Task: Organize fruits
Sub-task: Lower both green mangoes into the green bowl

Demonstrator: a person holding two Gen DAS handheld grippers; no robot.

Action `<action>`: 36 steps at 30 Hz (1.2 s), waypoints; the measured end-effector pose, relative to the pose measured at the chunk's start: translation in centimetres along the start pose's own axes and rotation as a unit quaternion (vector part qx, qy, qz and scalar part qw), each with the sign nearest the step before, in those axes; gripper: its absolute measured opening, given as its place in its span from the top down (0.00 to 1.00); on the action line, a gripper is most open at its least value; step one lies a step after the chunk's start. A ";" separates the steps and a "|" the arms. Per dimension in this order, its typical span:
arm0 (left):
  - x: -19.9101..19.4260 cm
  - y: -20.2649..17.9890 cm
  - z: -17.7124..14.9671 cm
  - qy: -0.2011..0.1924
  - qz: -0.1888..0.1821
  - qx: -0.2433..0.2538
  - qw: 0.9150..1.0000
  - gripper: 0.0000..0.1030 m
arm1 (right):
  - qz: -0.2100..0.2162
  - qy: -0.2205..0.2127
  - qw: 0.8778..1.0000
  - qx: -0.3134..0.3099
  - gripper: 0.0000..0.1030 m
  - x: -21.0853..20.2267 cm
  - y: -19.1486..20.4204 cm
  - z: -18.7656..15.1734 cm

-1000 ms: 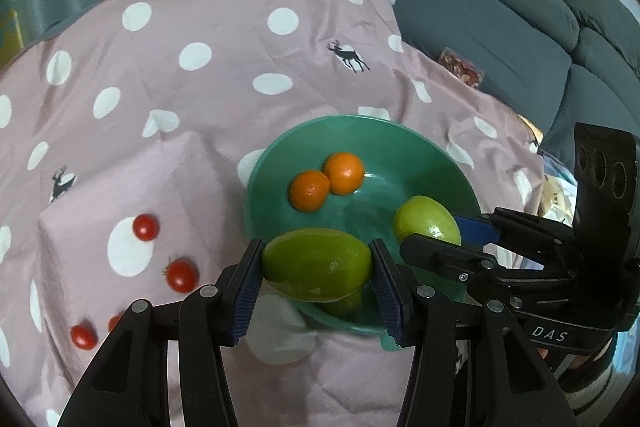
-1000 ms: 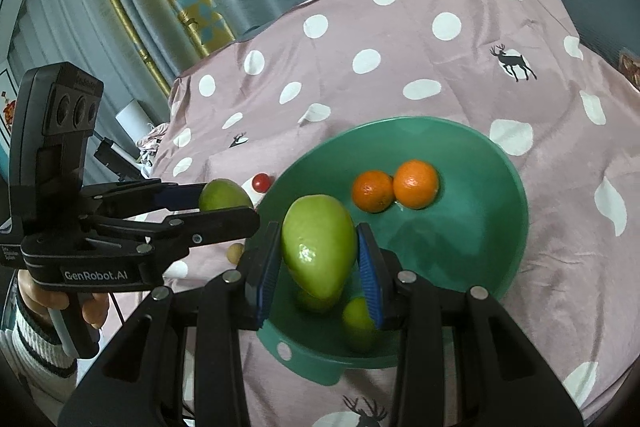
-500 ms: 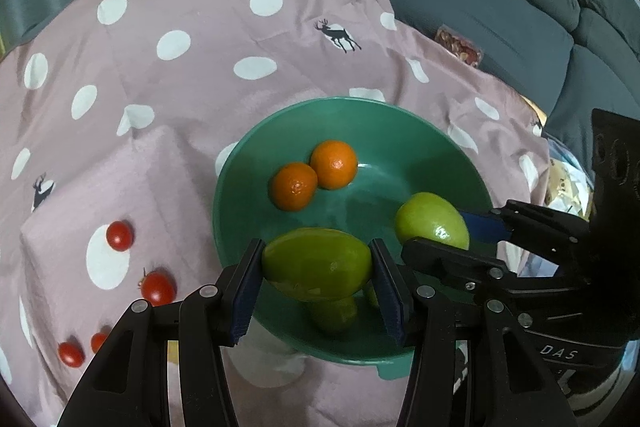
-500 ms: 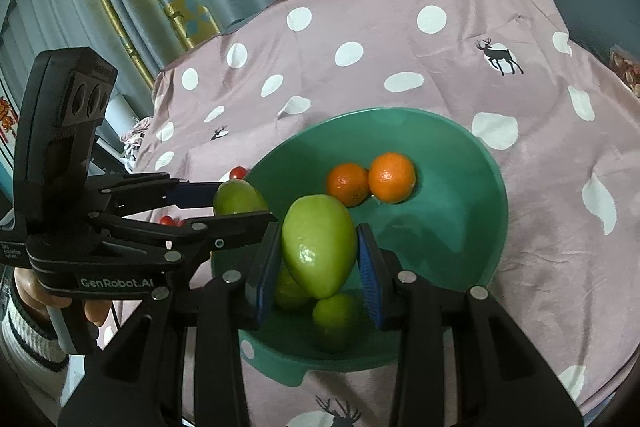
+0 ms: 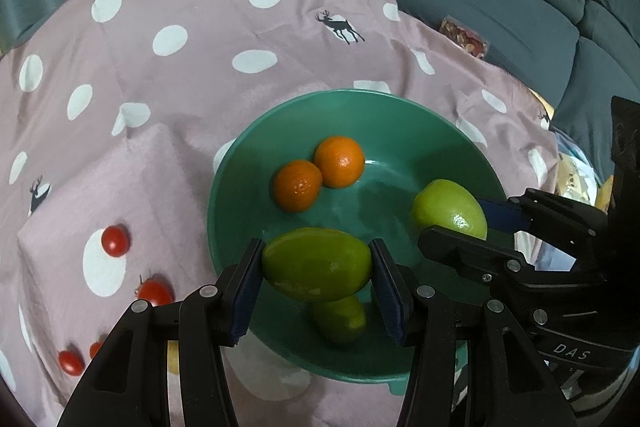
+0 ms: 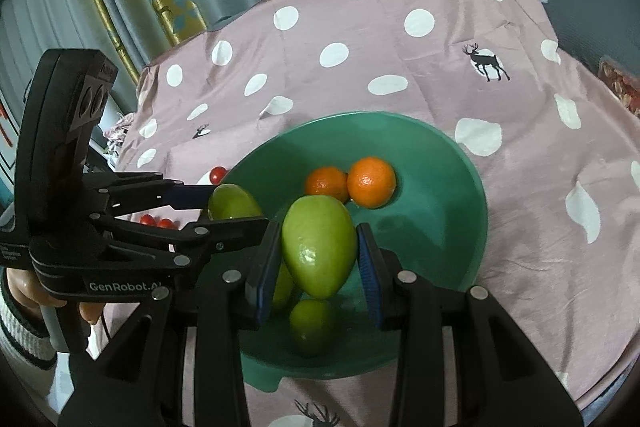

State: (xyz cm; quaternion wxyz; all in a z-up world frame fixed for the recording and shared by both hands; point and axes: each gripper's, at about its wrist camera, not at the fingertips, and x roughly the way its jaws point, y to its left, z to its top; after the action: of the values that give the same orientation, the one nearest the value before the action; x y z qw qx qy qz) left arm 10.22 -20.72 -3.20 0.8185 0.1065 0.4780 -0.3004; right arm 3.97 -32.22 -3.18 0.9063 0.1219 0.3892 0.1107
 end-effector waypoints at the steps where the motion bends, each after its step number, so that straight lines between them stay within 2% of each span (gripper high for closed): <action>1: 0.1 0.0 0.0 0.000 0.001 0.001 1.000 0.49 | -0.002 0.000 1.000 -0.001 0.64 0.0 0.1 0.0; 19: 1.4 -0.5 0.6 0.013 0.033 0.029 0.999 0.49 | -0.061 0.010 0.997 -0.048 0.64 0.4 0.7 0.2; 36: 2.0 -0.7 0.6 0.023 0.040 0.039 0.998 0.49 | -0.068 0.016 0.996 -0.055 0.63 0.5 0.8 0.2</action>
State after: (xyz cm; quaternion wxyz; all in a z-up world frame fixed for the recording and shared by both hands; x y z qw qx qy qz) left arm 10.96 -22.36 -4.49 0.8140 0.1640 0.4800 -0.2830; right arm 4.37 -31.33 -3.13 0.9108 0.0429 0.4042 0.0722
